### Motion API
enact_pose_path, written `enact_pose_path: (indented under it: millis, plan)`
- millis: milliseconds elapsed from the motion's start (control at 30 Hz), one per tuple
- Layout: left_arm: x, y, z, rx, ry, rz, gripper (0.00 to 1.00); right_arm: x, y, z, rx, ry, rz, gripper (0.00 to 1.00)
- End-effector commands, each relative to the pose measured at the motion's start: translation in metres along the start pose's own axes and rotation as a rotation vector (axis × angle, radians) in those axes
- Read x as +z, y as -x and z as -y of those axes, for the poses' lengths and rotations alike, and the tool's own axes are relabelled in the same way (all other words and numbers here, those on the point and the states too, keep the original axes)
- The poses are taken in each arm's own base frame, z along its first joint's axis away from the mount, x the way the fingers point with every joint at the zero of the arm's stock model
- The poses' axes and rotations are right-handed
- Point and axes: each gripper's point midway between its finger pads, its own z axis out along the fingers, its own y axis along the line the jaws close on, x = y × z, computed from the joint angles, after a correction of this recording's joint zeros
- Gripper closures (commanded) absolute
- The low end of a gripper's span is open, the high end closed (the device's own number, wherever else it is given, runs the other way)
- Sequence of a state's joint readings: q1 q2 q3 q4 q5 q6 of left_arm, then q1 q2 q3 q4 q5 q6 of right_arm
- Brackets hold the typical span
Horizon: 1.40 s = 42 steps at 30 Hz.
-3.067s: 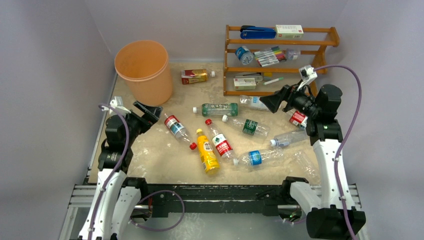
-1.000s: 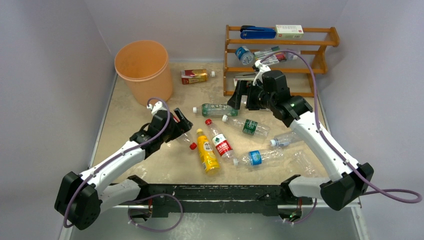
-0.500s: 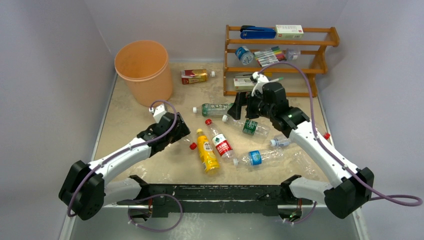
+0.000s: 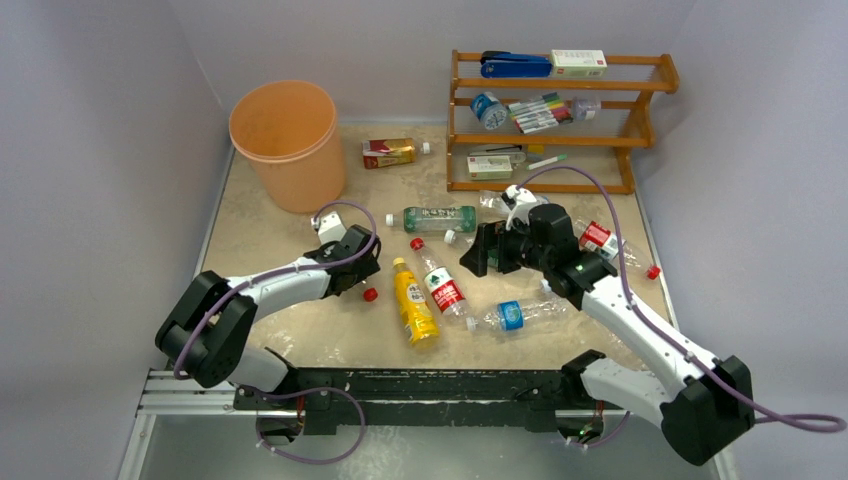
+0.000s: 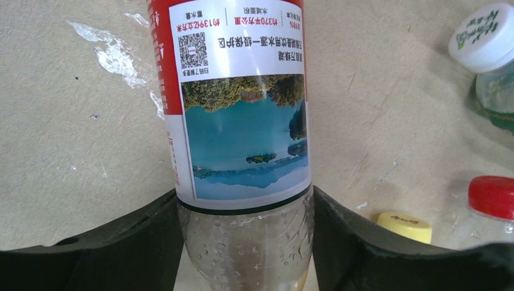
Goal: Put the plastic bottles in the bin
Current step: Pick up the plastic bottle at the center of the board, then place the plastic bottle in the trash bin.
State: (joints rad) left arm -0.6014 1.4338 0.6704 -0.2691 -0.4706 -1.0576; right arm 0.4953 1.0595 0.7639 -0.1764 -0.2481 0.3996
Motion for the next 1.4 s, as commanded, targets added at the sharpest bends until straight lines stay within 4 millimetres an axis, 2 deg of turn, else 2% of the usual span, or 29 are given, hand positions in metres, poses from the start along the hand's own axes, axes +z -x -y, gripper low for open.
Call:
enact_pose_path:
  millis: [0,133,267,400,633,1000,1367]
  plan:
    - [0.004,0.008,0.010,-0.010,-0.009,0.035,0.39,-0.015,0.008,-0.007,-0.036,0.035,0.073,0.00]
    - [-0.003,0.018,0.004,0.043,0.033,0.054,0.50,-0.018,0.002,-0.017,-0.012,0.093,0.072,0.00]
    - [-0.019,0.030,-0.002,0.058,0.037,0.079,0.52,-0.016,-0.003,-0.023,0.012,0.138,0.077,0.00]
    - [-0.045,0.049,0.004,0.056,-0.005,0.108,0.53,-0.015,-0.003,-0.030,0.018,0.180,0.074,0.00]
    - [-0.095,0.097,0.036,0.046,-0.100,0.153,0.53,-0.019,0.006,-0.038,0.001,0.208,0.076,0.00]
    - [-0.172,0.172,0.081,0.006,-0.248,0.266,0.54,-0.022,-0.001,-0.041,0.016,0.239,0.081,0.00]
    - [-0.196,0.257,0.115,0.048,-0.196,0.427,0.53,-0.039,0.000,-0.043,0.044,0.233,0.136,0.00]
